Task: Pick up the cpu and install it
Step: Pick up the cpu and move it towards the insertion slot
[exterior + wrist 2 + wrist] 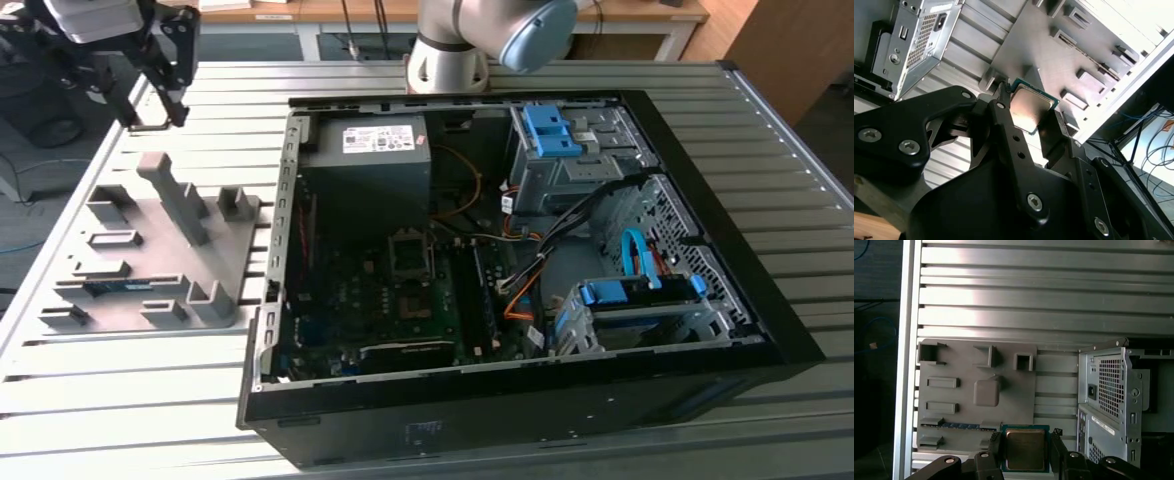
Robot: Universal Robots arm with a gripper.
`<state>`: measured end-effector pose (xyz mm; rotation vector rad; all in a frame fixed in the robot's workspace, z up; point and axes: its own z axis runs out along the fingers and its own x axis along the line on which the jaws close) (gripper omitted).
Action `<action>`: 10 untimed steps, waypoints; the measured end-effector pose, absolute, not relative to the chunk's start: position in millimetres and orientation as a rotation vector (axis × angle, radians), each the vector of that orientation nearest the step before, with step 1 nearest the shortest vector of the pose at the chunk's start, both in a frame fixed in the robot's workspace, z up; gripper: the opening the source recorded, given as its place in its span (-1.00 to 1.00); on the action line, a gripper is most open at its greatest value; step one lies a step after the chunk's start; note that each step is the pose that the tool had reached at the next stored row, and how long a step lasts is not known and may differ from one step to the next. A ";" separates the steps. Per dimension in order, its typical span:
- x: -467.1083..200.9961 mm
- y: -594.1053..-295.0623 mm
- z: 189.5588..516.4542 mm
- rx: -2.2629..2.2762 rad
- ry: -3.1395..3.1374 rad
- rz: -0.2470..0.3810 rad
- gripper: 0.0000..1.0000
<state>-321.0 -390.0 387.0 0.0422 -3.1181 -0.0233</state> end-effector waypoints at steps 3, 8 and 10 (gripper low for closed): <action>-315.4 -390.0 387.0 0.042 -3.118 -0.023 -0.06; -305.9 -390.0 387.1 0.042 -3.118 -0.023 -0.06; -302.1 -390.0 387.0 0.042 -3.118 -0.023 -0.06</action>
